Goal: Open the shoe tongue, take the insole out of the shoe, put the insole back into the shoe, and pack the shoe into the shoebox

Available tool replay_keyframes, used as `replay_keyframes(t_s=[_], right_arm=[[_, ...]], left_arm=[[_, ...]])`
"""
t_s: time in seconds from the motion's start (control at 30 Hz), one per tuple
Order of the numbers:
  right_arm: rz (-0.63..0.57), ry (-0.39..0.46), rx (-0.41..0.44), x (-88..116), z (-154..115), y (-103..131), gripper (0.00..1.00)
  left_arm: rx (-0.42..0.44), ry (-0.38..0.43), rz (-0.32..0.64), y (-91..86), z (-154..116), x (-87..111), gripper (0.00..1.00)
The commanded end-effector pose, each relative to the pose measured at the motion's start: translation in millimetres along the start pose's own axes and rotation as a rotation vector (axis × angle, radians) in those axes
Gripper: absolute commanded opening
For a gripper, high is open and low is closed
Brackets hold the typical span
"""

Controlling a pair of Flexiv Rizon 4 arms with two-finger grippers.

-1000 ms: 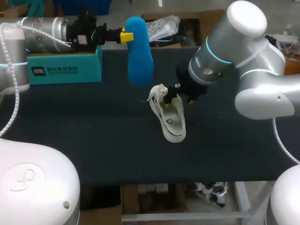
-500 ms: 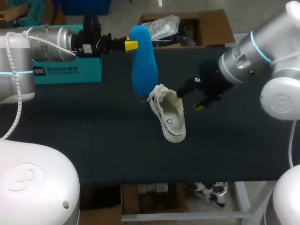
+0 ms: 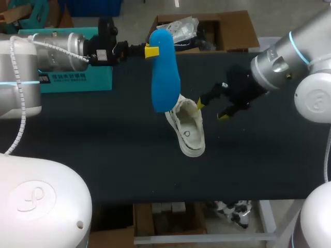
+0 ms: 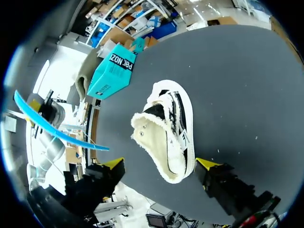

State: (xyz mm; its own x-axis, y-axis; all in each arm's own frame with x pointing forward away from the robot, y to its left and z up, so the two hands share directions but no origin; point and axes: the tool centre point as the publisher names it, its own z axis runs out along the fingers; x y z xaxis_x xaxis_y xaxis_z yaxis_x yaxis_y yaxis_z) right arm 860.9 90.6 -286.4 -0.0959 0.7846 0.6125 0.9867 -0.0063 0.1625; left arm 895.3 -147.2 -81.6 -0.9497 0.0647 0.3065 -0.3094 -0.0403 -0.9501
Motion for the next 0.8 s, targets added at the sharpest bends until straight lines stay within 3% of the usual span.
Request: replay_keyframes(t_s=[0.03,0.33,0.4,0.8], right_arm=[[0.043,0.077,-0.012,-16,-14,-5,1.0],[0.186,0.192,0.031,-27,-27,-14,1.0],[0.16,0.13,0.056,-22,-30,-16,1.0],[0.16,0.13,0.056,-22,-30,-16,1.0]], left_arm=[[0.033,-0.069,-0.024,14.9,14,26.0,0.0],[0.073,-0.141,-0.129,29.8,24,50.3,0.0],[0.073,-0.133,-0.148,28.5,21,55.9,0.0],[0.073,-0.133,-0.148,28.5,21,55.9,0.0]])
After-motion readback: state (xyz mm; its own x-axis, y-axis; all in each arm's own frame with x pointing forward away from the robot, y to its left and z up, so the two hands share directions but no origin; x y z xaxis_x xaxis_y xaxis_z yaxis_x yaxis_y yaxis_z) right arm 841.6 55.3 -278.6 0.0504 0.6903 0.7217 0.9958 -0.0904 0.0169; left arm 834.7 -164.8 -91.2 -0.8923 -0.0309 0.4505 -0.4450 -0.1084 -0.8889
